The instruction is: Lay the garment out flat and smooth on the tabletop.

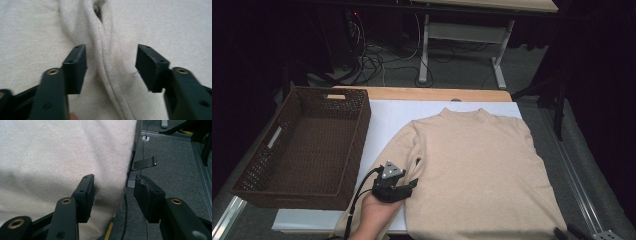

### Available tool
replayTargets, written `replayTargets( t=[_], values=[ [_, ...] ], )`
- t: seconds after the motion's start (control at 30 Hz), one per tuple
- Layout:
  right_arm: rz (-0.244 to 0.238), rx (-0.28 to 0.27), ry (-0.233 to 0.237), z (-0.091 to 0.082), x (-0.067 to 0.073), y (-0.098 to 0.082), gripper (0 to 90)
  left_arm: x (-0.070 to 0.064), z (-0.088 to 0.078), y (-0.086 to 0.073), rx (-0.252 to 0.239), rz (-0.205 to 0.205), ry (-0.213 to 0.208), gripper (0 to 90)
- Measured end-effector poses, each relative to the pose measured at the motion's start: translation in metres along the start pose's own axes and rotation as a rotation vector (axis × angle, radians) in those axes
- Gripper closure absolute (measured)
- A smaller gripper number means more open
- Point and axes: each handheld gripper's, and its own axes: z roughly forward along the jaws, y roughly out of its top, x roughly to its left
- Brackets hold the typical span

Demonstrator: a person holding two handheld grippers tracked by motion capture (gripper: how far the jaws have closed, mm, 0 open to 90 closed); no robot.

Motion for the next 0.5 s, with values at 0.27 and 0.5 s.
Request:
replayTargets(
  t=[0.27,0.5],
  values=[
    [0.011,0.005,0.03,0.003,-0.001,-0.002,61.4,-0.031,-0.02,-0.023,0.032,0.138,-0.071,45.8],
    [0.0,0.002,0.001,-0.003,-0.004,-0.003,84.1,-0.058,-0.004,-0.039,0.156,0.268,-0.159,43.9]
  ],
)
